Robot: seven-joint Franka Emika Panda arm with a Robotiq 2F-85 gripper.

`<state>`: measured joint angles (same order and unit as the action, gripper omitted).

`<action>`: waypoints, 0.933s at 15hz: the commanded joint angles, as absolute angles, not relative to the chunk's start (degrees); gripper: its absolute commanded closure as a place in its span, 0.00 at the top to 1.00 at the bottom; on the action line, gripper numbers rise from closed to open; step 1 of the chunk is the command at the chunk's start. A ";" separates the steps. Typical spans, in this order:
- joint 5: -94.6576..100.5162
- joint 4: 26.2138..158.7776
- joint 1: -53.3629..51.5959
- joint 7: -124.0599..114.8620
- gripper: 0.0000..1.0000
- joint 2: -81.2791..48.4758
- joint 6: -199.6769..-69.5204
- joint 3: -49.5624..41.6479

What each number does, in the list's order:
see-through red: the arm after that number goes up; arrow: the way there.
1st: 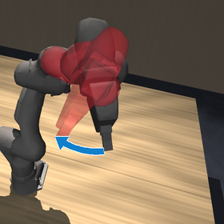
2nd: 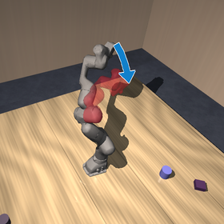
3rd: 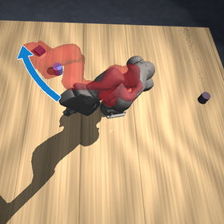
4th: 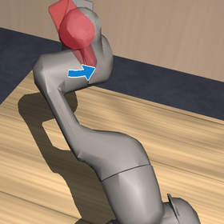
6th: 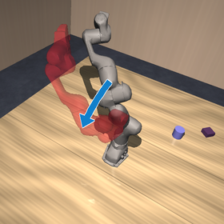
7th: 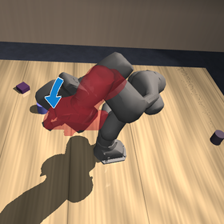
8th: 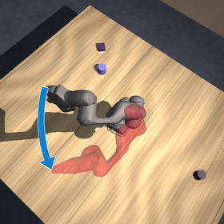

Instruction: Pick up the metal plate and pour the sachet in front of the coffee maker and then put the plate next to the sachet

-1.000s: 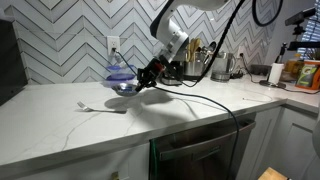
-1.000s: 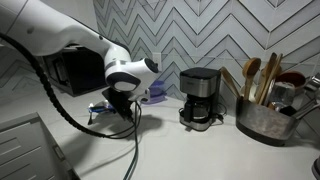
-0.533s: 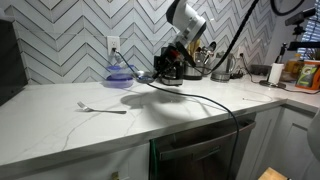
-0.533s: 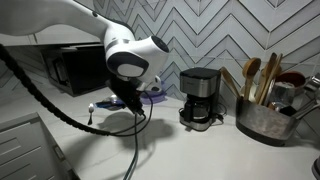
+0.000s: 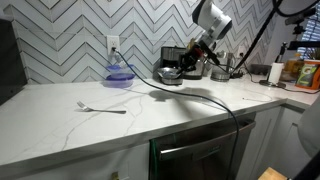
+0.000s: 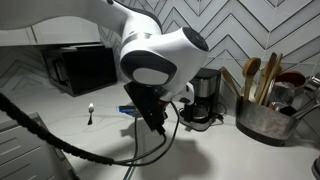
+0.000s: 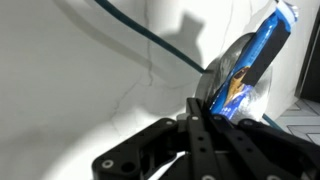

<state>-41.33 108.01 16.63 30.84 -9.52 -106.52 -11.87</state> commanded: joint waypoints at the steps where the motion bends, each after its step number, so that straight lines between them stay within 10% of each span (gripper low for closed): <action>1: -44.06 108.33 18.10 26.40 0.01 -10.67 -111.57 -13.30; 14: -41.66 109.97 19.22 17.36 0.02 -12.77 -126.37 -13.84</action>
<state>-41.88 110.09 18.62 17.51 -12.76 -126.43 -14.44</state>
